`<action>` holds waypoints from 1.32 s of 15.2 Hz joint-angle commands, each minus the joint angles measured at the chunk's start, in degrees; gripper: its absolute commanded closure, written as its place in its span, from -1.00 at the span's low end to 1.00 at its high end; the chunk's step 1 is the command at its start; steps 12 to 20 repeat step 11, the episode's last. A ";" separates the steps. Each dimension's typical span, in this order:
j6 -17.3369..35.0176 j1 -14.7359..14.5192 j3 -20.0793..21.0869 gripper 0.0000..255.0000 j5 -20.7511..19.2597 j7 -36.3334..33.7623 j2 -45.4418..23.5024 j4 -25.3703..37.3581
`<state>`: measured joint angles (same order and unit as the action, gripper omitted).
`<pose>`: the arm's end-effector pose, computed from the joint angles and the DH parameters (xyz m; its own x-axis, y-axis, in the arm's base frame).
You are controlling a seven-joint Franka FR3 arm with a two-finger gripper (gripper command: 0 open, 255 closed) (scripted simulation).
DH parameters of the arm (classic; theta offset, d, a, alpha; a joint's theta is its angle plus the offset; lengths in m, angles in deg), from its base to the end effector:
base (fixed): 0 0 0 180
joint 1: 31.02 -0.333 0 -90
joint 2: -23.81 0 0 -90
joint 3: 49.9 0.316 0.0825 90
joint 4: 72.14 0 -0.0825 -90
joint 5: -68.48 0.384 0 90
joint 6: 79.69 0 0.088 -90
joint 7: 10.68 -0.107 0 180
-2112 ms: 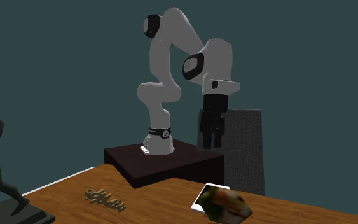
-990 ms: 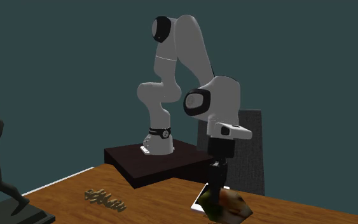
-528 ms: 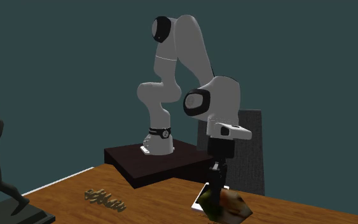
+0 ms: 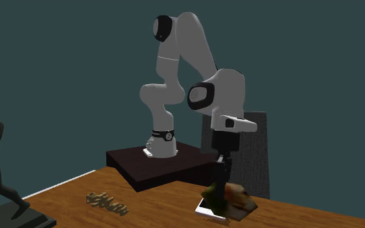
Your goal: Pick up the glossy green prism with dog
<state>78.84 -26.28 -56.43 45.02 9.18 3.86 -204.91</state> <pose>0.5229 -0.0885 0.1998 0.8622 0.5060 -0.0240 0.4979 -0.8378 0.2238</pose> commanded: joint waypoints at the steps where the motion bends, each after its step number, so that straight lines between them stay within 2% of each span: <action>1: -1.30 0.20 0.37 1.00 0.54 0.65 1.55 -0.26; 9: -6.61 0.80 1.51 1.00 2.83 3.33 7.26 -0.57; 20: -6.71 0.80 1.52 1.00 2.87 3.38 7.37 -0.57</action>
